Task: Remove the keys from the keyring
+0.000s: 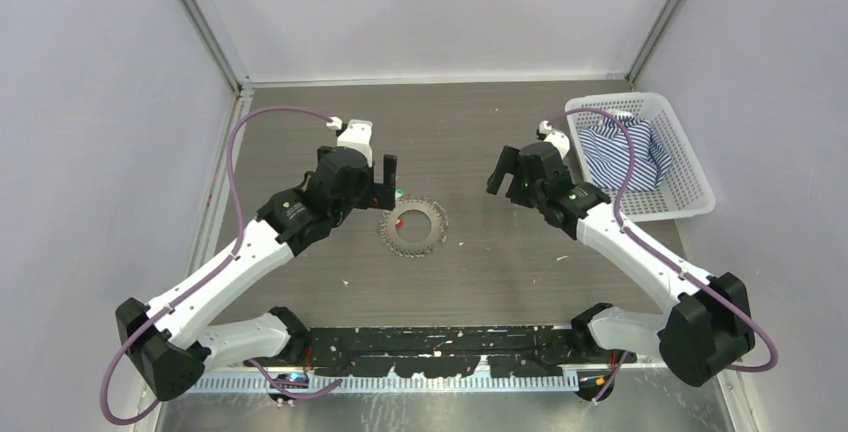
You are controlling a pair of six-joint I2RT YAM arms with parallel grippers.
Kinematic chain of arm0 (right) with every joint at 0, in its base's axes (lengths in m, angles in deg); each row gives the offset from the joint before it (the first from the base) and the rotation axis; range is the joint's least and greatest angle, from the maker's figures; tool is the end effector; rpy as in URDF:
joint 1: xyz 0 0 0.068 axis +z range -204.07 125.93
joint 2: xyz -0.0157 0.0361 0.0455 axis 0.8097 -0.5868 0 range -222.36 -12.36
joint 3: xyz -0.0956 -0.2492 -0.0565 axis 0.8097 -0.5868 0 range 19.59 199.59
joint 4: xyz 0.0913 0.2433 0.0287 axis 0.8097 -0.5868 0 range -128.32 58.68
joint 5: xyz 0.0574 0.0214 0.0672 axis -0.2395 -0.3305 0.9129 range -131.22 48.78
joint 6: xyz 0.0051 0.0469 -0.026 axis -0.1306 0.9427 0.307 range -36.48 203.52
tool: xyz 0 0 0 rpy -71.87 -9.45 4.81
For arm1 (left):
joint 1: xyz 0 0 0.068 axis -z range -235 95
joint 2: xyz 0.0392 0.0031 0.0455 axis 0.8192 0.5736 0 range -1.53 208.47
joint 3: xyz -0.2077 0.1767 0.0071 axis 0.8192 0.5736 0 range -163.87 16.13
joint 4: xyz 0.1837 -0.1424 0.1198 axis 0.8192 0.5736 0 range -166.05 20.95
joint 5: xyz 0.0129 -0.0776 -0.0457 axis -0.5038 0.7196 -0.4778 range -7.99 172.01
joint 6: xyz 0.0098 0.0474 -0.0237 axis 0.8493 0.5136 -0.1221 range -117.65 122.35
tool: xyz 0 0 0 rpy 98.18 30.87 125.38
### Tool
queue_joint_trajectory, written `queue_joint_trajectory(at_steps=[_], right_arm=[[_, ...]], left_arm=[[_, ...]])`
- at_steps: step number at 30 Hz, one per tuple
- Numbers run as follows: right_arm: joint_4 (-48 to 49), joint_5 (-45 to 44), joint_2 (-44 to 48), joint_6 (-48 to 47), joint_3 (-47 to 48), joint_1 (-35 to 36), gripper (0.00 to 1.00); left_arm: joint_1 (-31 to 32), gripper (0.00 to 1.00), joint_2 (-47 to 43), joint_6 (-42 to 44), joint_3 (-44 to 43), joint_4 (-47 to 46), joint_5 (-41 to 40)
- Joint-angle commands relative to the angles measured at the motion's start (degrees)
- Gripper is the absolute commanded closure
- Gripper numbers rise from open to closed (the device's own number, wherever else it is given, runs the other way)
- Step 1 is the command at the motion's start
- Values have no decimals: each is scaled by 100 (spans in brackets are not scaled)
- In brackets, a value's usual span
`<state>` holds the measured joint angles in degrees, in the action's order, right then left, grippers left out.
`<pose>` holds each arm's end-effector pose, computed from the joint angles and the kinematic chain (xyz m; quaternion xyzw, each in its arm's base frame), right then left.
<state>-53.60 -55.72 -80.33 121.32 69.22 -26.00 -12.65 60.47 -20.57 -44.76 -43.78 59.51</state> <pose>0.2290 0.1120 0.2676 0.1290 0.8936 0.1291 0.4101 0.1802 -0.1459 0.3430 0.0546 0.8667 -0.1062 0.4843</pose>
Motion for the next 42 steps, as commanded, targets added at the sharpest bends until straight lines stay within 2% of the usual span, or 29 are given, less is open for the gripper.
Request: queue_joint_trajectory(at_steps=[1, 6, 15, 19, 27, 30, 34, 38, 42], right_arm=[[112, -212, -173, -137, 195, 17, 0], [-146, 14, -388, -291, 341, 19, 0], [-189, 114, -849, -353, 501, 230, 0], [163, 550, -1268, -422, 588, 438, 3], [429, 972, -2567, -697, 1515, 912, 14], [245, 1190, -3007, -728, 1810, 1031, 19], [178, 1077, -3145, -666, 1697, 1235, 25], [169, 1183, -3335, -544, 1627, 1471, 37], [215, 1010, -3473, -447, 1577, 1720, 42]], left_arm=[[-16, 0, -73, 155, -110, -395, -88], [-25, 0, -100, 419, -78, -225, -272], [-65, 0, -154, 11, 335, -246, -81], [-219, 0, -21, -154, 411, -144, 180], [-900, 0, 242, -489, 593, -151, 1131], [-1171, 0, 317, -598, 694, -145, 1405], [-1425, 0, 285, -689, 845, -161, 1602], [-1474, 0, 305, -749, 920, -218, 1688], [-1475, 0, 357, -807, 903, -241, 1750]])
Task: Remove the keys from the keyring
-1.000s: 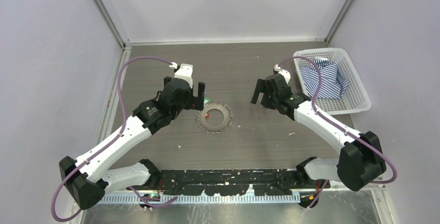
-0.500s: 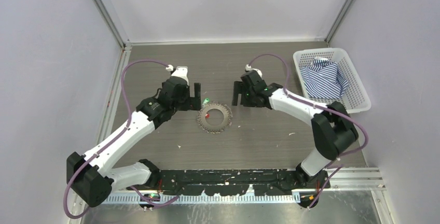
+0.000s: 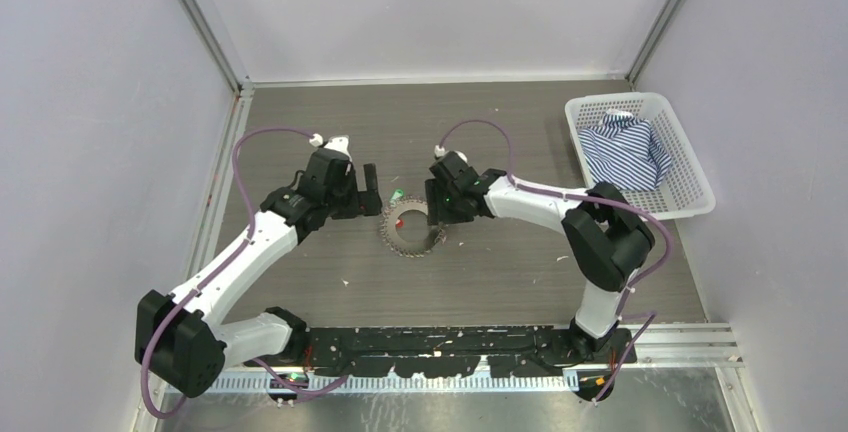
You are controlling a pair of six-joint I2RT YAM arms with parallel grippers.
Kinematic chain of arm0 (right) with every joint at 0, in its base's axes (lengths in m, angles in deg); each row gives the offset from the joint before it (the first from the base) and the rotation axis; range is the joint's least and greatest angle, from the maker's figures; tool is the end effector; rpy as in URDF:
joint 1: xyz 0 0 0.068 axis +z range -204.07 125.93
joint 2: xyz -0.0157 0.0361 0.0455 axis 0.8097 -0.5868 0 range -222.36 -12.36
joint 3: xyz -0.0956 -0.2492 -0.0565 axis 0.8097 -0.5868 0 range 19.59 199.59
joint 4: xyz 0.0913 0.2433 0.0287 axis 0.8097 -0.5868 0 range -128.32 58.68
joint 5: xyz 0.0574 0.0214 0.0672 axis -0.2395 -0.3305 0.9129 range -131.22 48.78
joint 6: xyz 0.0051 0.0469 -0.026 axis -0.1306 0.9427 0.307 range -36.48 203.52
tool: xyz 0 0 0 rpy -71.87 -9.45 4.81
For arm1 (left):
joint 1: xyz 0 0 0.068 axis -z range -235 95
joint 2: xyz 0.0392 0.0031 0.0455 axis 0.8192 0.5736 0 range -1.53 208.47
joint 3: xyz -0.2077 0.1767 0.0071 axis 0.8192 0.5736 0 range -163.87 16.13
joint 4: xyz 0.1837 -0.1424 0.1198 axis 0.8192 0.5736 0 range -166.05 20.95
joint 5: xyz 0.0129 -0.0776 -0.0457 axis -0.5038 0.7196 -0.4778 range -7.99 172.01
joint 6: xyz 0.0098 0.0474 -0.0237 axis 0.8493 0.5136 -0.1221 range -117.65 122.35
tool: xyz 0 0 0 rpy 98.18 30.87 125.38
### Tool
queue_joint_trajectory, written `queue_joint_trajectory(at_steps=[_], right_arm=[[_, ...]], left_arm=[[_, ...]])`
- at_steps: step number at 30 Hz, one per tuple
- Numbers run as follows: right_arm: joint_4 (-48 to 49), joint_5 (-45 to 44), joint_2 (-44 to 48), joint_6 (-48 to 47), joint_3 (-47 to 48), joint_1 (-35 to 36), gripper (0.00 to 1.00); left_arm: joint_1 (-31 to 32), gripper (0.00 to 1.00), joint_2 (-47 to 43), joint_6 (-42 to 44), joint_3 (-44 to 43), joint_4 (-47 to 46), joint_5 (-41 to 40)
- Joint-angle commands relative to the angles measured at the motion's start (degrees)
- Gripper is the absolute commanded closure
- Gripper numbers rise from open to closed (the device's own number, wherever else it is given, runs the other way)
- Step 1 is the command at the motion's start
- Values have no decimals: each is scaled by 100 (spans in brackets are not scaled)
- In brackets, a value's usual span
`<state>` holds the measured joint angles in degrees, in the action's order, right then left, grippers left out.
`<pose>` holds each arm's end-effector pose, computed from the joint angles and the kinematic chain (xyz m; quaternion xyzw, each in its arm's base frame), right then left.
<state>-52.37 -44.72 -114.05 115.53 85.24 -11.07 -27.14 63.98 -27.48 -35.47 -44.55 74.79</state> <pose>0.2695 0.2483 0.1845 -0.0832 0.9550 0.1492 0.2424 0.2139 -0.1081 0.2752 -0.0397 0.9229 -0.1316 0.3597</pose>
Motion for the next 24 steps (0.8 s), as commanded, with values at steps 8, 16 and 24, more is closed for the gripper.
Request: queue_joint_trajectory(at_steps=[8, 16, 24], right_arm=[[-185, -285, 79, 108, -318, 237, 90], [-319, 474, 1709, -66, -1389, 526, 98], [-707, -282, 2054, -290, -1230, 380, 46]], left_arm=[[-26, 0, -28, -177, -39, -133, 257], [-26, 0, 25, -171, 47, -135, 357], [-26, 0, 74, -223, 150, -180, 480]])
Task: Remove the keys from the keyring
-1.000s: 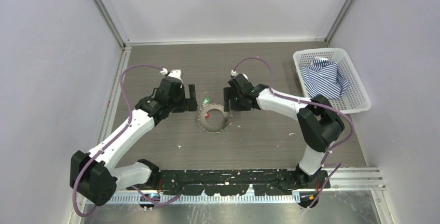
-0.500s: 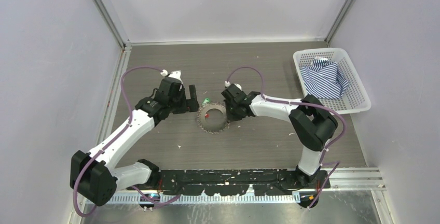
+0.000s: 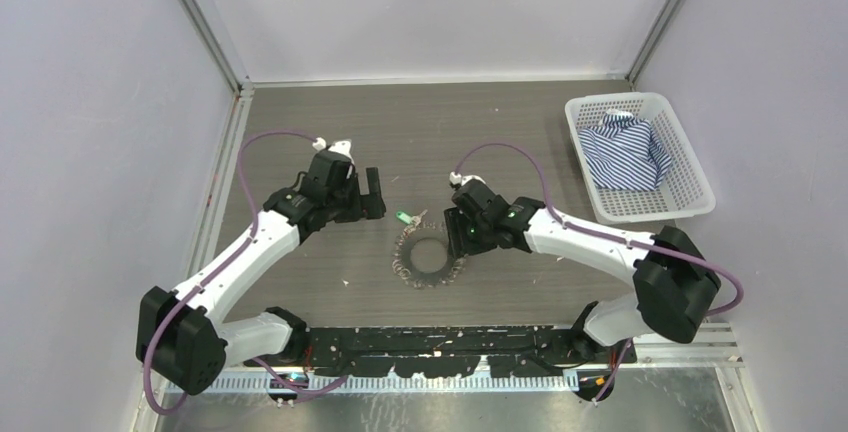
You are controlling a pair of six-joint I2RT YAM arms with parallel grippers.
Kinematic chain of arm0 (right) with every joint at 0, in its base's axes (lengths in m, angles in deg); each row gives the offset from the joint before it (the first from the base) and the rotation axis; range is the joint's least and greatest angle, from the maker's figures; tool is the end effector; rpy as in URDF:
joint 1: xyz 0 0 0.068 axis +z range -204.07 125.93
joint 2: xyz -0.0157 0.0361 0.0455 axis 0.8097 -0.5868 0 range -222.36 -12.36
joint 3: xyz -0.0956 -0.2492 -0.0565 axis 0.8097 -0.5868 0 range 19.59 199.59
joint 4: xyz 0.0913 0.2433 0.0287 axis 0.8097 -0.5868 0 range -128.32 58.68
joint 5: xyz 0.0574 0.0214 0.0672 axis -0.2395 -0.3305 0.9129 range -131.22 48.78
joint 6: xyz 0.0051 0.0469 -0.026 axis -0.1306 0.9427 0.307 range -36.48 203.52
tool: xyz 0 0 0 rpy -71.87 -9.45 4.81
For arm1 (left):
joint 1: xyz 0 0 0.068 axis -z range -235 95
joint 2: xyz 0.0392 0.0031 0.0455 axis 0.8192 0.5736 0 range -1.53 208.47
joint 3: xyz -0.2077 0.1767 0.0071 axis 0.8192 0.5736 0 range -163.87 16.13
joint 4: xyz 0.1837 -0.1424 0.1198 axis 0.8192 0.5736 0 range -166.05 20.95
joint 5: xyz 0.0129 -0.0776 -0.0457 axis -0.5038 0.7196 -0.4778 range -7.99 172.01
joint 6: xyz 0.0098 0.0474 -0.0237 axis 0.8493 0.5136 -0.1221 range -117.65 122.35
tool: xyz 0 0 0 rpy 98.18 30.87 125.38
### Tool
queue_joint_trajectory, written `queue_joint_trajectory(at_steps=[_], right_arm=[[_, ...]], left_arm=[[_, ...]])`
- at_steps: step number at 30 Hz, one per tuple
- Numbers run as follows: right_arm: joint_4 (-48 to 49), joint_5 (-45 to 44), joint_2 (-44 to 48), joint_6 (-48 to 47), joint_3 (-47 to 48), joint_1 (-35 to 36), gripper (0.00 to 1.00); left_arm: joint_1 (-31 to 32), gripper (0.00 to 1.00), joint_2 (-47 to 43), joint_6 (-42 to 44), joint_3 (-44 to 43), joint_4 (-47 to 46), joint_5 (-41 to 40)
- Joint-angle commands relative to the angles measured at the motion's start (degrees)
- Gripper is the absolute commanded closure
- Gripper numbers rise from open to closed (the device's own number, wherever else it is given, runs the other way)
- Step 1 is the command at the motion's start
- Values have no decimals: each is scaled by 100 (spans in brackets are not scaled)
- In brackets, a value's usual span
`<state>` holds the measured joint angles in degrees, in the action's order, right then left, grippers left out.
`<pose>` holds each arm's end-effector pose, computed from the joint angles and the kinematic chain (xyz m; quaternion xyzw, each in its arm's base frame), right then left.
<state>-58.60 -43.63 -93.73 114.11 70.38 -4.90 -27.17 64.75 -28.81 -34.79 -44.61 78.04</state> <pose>0.1844 0.2110 0.2088 -0.1493 0.9491 0.1620 0.2253 0.2142 -0.1104 0.2683 -0.0397 0.9285 -0.1531 0.3360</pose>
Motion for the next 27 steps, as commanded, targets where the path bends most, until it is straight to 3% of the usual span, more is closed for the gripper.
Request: queue_joint_trajectory(at_steps=[1, 4, 7, 12, 17, 27], right_arm=[[-36, -383, -111, -192, 381, -297, 44], [532, -278, -636, -486, 605, -316, 35], [682, -127, -1271, -566, 1283, -337, 34], [240, -281, -2032, -155, 2451, -260, 42], [-129, -465, -2473, -27, 3016, -32, 59], [-722, -781, -3150, -274, 3666, 356, 67]], left_arm=[[-24, 0, 5, -127, 102, -184, 177], [-24, 1, 3, -256, 208, -261, 271], [-24, 5, -1, -430, 299, -316, 366], [-24, 13, -213, -629, 483, -194, 165], [-24, 17, -602, -741, 678, -50, -151], [-32, 17, -927, -693, 794, 98, -245]])
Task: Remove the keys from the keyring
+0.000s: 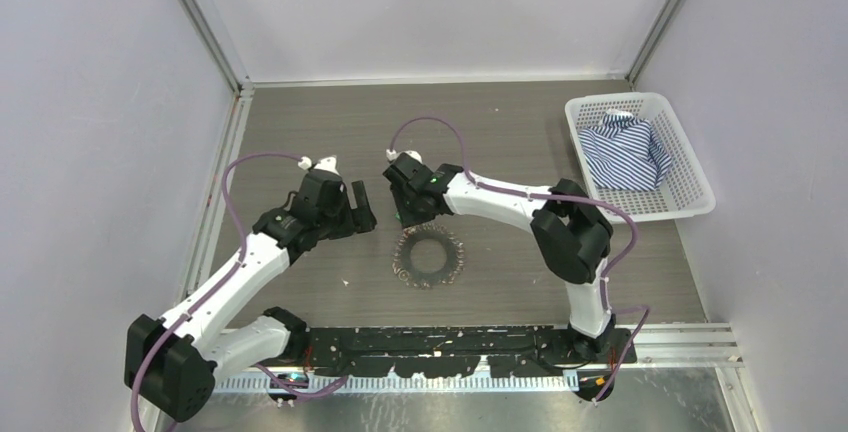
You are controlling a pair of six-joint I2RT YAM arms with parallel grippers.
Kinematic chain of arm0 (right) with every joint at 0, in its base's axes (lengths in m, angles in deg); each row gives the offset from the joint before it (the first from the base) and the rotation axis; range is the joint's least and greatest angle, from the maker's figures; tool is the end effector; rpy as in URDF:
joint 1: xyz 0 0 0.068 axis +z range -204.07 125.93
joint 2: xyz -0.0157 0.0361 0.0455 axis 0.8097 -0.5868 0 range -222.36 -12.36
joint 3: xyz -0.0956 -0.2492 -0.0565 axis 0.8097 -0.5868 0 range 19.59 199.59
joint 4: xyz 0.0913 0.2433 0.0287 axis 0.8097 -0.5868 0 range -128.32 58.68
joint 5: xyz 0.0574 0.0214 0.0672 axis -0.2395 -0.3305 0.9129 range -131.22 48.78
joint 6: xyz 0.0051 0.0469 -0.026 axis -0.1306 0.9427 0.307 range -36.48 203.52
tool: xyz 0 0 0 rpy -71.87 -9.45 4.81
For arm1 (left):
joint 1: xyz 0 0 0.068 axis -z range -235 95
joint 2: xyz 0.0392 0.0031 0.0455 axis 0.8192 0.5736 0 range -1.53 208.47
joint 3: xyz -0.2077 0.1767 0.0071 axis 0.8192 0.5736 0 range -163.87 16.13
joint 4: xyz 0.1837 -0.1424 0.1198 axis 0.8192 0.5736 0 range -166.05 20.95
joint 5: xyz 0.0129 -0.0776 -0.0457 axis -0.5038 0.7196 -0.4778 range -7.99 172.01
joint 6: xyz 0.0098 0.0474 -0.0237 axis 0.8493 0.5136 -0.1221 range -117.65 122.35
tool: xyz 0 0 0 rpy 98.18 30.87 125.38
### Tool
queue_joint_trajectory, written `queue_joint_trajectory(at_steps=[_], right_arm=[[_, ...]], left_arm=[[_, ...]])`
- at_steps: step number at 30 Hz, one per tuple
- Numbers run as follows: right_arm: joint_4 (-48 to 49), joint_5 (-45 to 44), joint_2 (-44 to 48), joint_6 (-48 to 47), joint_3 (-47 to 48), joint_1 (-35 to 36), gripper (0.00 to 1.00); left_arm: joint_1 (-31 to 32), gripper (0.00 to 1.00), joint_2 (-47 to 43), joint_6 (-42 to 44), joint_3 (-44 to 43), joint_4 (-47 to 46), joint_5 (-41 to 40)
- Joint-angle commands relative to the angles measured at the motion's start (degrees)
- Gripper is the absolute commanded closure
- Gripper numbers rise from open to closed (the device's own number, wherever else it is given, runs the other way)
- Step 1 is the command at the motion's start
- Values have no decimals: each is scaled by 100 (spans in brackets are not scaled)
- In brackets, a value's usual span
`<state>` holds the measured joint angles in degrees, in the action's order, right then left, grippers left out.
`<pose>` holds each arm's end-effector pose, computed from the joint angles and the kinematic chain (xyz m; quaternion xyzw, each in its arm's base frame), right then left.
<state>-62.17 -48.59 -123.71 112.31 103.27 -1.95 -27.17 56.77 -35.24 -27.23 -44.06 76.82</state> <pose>0.2604 0.3271 0.2056 -0.1771 0.9442 0.1286 0.2461 0.1856 -0.0944 0.2529 -0.0956 0.9245 -0.1627 0.3312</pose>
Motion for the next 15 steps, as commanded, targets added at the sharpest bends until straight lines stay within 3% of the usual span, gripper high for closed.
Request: queue_joint_trajectory(at_steps=[1, 15], right_arm=[[-412, -284, -194, -101, 411, 70, 67], [-527, -552, -587, -112, 581, 157, 70]], left_arm=[[-32, 17, -145, -48, 37, 52, -129], [-33, 17, -192, 58, 29, 64, -62]])
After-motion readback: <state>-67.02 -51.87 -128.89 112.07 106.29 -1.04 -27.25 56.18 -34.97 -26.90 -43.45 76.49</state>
